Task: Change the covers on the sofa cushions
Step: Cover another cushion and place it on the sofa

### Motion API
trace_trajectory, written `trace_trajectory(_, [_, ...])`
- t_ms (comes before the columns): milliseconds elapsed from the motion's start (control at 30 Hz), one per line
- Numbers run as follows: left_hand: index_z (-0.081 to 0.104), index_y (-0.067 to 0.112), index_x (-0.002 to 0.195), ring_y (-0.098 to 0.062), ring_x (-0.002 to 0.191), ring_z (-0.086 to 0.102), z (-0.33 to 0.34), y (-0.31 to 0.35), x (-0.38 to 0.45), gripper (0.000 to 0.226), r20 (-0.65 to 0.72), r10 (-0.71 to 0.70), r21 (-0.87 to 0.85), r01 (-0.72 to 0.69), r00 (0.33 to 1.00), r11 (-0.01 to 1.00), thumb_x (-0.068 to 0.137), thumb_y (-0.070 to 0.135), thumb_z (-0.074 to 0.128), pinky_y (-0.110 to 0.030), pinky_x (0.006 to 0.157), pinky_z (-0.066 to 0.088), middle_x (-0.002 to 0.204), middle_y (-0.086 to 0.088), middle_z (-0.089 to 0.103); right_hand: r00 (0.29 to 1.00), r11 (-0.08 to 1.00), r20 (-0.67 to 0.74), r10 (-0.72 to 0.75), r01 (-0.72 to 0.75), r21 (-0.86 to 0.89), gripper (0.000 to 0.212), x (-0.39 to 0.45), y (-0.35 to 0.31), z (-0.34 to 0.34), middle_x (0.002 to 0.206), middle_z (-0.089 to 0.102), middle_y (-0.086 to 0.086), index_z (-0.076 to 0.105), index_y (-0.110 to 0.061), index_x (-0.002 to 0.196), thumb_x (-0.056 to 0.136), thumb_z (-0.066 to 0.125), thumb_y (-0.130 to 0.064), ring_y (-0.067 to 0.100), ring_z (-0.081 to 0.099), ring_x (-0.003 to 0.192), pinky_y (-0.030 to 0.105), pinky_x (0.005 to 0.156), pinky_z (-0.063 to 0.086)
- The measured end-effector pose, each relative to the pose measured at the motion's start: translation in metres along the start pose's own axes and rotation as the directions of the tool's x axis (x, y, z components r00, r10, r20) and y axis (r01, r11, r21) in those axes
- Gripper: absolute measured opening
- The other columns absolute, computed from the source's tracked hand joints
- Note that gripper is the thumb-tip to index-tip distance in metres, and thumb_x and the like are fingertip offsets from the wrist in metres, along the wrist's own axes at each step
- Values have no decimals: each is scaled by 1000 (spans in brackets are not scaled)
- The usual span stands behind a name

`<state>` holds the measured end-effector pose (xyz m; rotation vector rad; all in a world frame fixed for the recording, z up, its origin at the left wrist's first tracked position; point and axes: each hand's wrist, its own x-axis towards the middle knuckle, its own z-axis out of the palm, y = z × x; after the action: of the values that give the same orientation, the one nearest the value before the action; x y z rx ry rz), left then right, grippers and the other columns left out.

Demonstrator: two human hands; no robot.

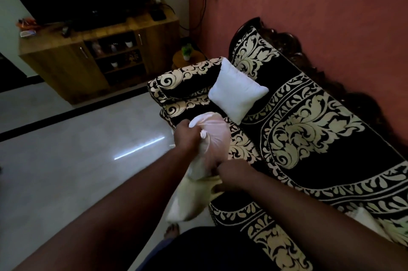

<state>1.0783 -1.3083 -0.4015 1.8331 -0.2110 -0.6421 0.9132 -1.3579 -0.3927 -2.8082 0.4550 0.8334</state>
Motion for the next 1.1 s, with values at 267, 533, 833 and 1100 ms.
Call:
trace_trajectory(267, [50, 13, 69, -19, 59, 49, 0, -16, -2, 5, -116, 97, -156, -114, 989, 981, 71, 11, 54, -45, 55, 46, 61, -3, 51, 990, 876, -89, -114, 142, 462, 44, 4, -52, -1, 118, 70, 1, 65, -29, 122, 84, 66, -51, 25, 67, 100, 37, 83, 55])
trace_trajectory(533, [26, 21, 63, -7, 61, 27, -30, -9, -1, 44, -10, 538, 393, -492, 843, 777, 69, 0, 64, -32, 56, 19, 56, 8, 28, 823, 680, -551, 141, 324, 658, 14, -2, -30, -16, 83, 56, -9, 64, -24, 82, 86, 73, -34, 8, 51, 77, 31, 71, 44])
trace_trajectory(833, [46, 6, 67, -12, 58, 39, 3, -5, -27, 13, -179, 259, 27, -258, 949, 966, 71, 12, 57, -43, 59, 40, 59, -1, 43, 992, 993, -50, 113, -112, 30, 53, -7, -42, -25, 123, 62, 1, 66, -27, 122, 81, 70, -61, 27, 61, 111, 38, 88, 48])
trace_trajectory(1100, [33, 11, 65, -8, 59, 30, -14, -8, -20, 28, -241, 310, -33, -327, 920, 944, 74, 4, 59, -44, 54, 30, 62, 5, 30, 898, 778, -404, 176, 125, 615, 21, 1, -44, 2, 100, 72, -3, 67, -31, 103, 88, 67, -46, 22, 67, 90, 29, 71, 48])
